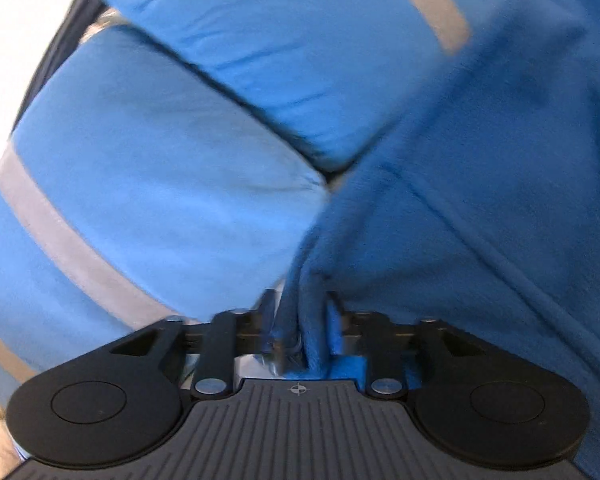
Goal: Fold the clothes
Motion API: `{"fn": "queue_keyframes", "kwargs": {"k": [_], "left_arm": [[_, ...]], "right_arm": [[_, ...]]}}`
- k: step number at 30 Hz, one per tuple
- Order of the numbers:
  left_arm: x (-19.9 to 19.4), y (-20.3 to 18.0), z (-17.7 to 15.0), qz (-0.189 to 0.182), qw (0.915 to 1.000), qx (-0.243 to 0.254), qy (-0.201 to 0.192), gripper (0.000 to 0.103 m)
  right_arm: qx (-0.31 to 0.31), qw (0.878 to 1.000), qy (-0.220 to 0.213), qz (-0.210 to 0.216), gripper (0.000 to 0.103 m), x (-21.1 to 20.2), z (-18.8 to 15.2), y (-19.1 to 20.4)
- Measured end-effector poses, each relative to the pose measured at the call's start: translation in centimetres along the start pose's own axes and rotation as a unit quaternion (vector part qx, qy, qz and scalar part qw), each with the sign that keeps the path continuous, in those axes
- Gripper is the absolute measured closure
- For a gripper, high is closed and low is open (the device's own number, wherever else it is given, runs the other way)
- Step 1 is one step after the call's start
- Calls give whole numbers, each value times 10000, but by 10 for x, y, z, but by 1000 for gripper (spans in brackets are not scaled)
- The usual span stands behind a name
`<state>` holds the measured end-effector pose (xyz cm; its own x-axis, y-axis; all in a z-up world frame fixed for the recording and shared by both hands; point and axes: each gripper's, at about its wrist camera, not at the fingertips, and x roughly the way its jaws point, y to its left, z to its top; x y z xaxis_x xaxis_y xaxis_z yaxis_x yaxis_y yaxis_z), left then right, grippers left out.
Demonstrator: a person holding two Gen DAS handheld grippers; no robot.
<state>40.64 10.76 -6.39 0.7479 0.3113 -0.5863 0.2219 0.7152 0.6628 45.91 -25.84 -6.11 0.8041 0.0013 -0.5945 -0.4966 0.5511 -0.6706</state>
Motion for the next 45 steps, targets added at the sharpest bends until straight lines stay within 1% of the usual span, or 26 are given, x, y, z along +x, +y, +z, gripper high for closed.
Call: {"fn": "queue_keyframes", "kwargs": {"k": [1, 2, 3, 4, 6, 9, 11, 14, 16, 17, 18, 20, 21, 23, 24, 25, 26, 27, 29, 30, 31, 33, 34, 37, 42, 45], "left_arm": [[-2, 5, -1, 14, 9999, -147, 21, 40], [-4, 9, -2, 28, 9996, -294, 42, 38], [-5, 14, -3, 43, 9990, -441, 63, 37], [-7, 19, -4, 57, 9982, -588, 84, 36], [-11, 28, -6, 85, 9960, -882, 126, 35], [-16, 43, -9, 127, 9910, -1321, 189, 35], [-19, 52, -11, 155, 9865, -1612, 231, 35], [-28, 64, -20, -155, 9791, -2018, 214, 34], [-33, 75, -33, -564, 9657, -2527, 215, 34], [-33, 83, -40, -878, 9552, -2818, 230, 34], [-31, 87, -52, -1313, 9393, -3154, 319, 34], [-28, 92, -77, -2165, 8965, -3828, 542, 34], [-23, 94, -88, -2543, 8703, -4175, 604, 34], [-15, 92, -114, -3352, 8066, -4828, 621, 34], [-10, 90, -123, -3622, 7824, -5026, 631, 34], [-5, 87, -132, -3845, 7609, -5187, 646, 34], [-1, 85, -140, -4064, 7384, -5341, 661, 34], [2, 82, -147, -4167, 7276, -5408, 673, 34], [4, 76, -157, -4209, 7244, -5421, 649, 31], [5, 75, -161, -4257, 7187, -5462, 623, 29], [8, 74, -164, -4336, 7085, -5535, 601, 26], [20, 75, -163, -4426, 6931, -5653, 636, 24], [24, 75, -164, -4485, 6863, -5687, 658, 23], [32, 72, -169, -4693, 6660, -5754, 720, 21], [45, 68, -179, -5031, 6306, -5853, 821, 21], [53, 66, -184, -5227, 6086, -5905, 881, 18]], "right_arm": [[67, 9999, -1, -133, 46, 2, 2, -3], [165, 9994, 19, -298, 32, 3, 4, -6], [279, 9988, 25, -407, 22, 2, 4, -8], [393, 9981, 18, -478, 18, 0, 5, -11], [614, 9969, -30, -489, 12, -8, 4, -15], [1018, 9944, -71, -293, 4, -17, 0, -25], [1456, 9893, -23, -18, 2, -23, -7, -35], [2351, 9705, 55, 526, 0, -32, -25, -50], [2964, 9502, 102, 952, 0, -40, -40, -60], [3299, 9362, 119, 1206, 0, -43, -49, -67], [3645, 9186, 146, 1518, 0, -43, -59, -71], [4327, 8743, 209, 2189, 0, -41, -82, -77], [4614, 8512, 256, 2489, 0, -39, -94, -79], [5178, 7974, 380, 3076, 0, -32, -121, -76], [5409, 7710, 439, 3332, 0, -28, -134, -71], [5600, 7473, 472, 3546, 0, -26, -147, -65], [5756, 7273, 499, 3704, 0, -27, -158, -59], [5887, 7098, 524, 3832, 0, -26, -168, -53], [6112, 6757, 514, 4089, 0, -24, -184, -43], [6186, 6624, 510, 4195, 0, -22, -190, -38], [6226, 6508, 511, 4315, 0, -21, -195, -34], [6234, 6319, 561, 4571, 0, -17, -201, -25], [6223, 6260, 610, 4660, 0, -15, -204, -22], [6269, 6179, 607, 4707, 0, -11, -209, -16], [6417, 5986, 583, 4760, 0, -5, -213, -14], [6439, 5894, 594, 4841, 0, 0, -210, -11]]}}
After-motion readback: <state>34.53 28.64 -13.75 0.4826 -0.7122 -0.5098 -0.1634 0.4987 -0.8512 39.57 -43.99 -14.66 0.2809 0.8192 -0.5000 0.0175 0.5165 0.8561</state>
